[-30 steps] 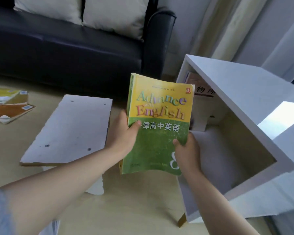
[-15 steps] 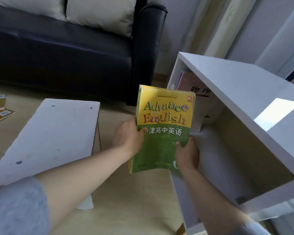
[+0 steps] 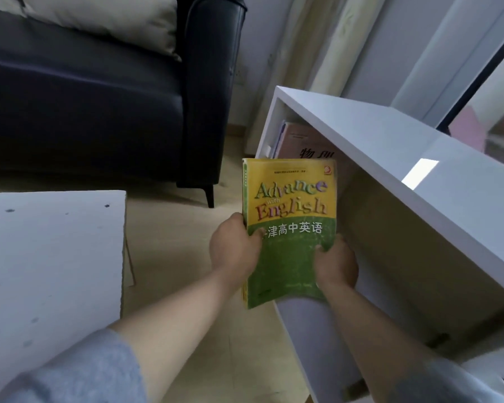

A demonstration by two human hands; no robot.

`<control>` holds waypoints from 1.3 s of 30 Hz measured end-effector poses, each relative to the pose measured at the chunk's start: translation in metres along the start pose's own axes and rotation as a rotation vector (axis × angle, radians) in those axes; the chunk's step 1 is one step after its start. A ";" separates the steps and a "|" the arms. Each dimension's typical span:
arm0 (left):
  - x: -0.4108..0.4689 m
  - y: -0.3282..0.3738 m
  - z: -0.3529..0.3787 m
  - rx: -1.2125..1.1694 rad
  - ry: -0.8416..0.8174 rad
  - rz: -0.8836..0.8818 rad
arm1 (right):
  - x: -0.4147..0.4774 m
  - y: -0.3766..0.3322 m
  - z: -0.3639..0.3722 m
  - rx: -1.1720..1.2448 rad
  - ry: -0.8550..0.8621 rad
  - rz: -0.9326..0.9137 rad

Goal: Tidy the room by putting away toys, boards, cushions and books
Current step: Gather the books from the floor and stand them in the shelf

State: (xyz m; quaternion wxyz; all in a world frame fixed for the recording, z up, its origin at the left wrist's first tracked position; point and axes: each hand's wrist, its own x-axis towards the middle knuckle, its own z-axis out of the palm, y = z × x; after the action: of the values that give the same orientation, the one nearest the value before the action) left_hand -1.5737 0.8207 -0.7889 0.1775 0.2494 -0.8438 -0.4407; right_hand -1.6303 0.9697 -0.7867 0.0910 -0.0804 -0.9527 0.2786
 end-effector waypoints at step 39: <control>0.073 -0.010 0.069 -0.120 -0.056 0.317 | 0.089 0.028 0.100 0.589 0.188 0.192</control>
State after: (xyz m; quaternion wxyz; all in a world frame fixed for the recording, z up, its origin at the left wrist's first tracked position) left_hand -1.6664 0.8183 -0.8295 0.2359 0.0900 -0.8494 -0.4634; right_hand -1.7354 0.9599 -0.8733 0.1714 -0.1654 -0.8065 0.5411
